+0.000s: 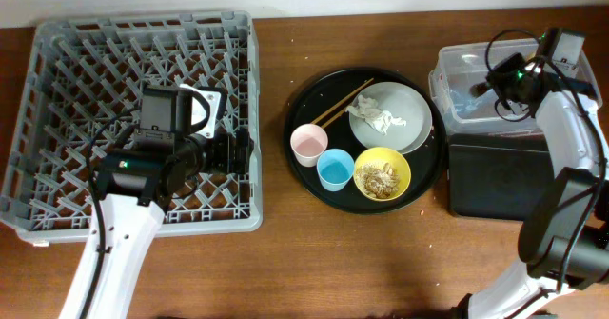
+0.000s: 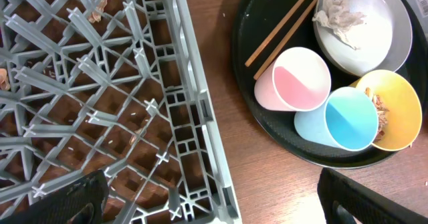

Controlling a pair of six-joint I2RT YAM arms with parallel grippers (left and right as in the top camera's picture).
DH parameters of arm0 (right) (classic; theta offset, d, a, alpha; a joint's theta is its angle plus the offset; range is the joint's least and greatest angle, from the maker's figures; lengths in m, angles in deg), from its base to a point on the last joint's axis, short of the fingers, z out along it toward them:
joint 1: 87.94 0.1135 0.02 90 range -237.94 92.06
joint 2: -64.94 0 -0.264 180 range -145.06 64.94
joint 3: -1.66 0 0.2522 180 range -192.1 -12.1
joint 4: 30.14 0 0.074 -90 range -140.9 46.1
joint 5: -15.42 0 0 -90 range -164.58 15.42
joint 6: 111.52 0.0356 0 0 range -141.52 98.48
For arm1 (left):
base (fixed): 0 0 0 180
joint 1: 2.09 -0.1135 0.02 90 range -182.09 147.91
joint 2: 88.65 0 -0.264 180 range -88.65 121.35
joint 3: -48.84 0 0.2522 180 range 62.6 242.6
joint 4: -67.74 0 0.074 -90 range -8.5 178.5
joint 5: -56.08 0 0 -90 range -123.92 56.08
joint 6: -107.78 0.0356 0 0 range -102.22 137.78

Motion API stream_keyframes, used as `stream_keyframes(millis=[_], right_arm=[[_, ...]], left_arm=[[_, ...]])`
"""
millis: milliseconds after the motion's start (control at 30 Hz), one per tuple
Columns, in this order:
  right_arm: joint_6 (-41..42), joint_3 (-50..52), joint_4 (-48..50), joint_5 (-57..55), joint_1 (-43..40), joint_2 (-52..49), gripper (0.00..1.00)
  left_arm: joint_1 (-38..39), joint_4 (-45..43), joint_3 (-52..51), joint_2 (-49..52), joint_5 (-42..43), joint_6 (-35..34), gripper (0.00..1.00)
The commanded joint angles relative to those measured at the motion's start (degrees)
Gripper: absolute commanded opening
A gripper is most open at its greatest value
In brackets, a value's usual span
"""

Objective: Sort waste into correct bins and load items into the dishwasher rack

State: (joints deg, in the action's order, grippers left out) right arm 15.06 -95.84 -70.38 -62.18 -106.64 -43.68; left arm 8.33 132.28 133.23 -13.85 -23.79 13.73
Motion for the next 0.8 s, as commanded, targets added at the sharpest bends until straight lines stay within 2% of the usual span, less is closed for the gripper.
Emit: stream_keyframes(millis=[0,67,133,200,267,367,500,533,567,600,667,767], right_arm=[[-16.65,-3.15,-3.39,12.50,3.48,6.03,0.60],[-22.67,-3.39,-8.68,12.15,9.88,10.05,0.60],[-24.39,-3.13,-12.35,6.73,16.59,9.66,0.60],[-24.41,-1.51,-12.02,-6.36,24.50,5.75,0.60],[-28.15,-1.31,-9.29,-10.36,29.22,-0.79,0.60],[-28.20,-1.31,-6.01,-10.75,29.94,-8.09,0.60],[-27.91,-1.27,-7.15,-10.29,29.92,-13.81,0.57],[-27.74,-1.27,-7.15,-10.34,29.92,-14.40,0.42],[-27.74,-1.27,-7.15,-10.40,29.92,-14.47,0.15],[-27.06,-1.77,-7.56,-10.51,29.79,-13.94,0.04],[-27.08,-3.89,-10.86,-10.25,29.16,-10.56,0.04],[-23.89,-7.67,-15.96,-10.10,25.94,0.52,0.04]], left_arm=[[-0.09,-0.09,0.87,0.24,0.61,0.70,0.99],[-0.09,-0.09,0.87,0.24,0.61,0.70,0.99],[-0.09,-0.09,0.87,0.24,0.61,0.68,0.99],[-0.09,-0.09,0.87,0.24,0.61,0.70,0.99],[-0.09,-0.09,0.87,0.24,0.61,0.70,0.99],[-0.09,-0.09,0.87,0.24,0.61,0.70,0.99],[-0.09,-0.09,0.87,0.24,0.61,0.68,0.99],[-0.09,-0.09,0.87,0.24,0.61,0.70,0.99],[-0.09,-0.09,0.87,0.24,0.61,0.68,0.99],[-0.09,-0.09,0.87,0.24,0.61,0.70,0.99],[-0.09,-0.09,0.87,0.24,0.61,0.68,0.99],[-0.09,-0.09,0.87,0.24,0.61,0.70,0.99]])
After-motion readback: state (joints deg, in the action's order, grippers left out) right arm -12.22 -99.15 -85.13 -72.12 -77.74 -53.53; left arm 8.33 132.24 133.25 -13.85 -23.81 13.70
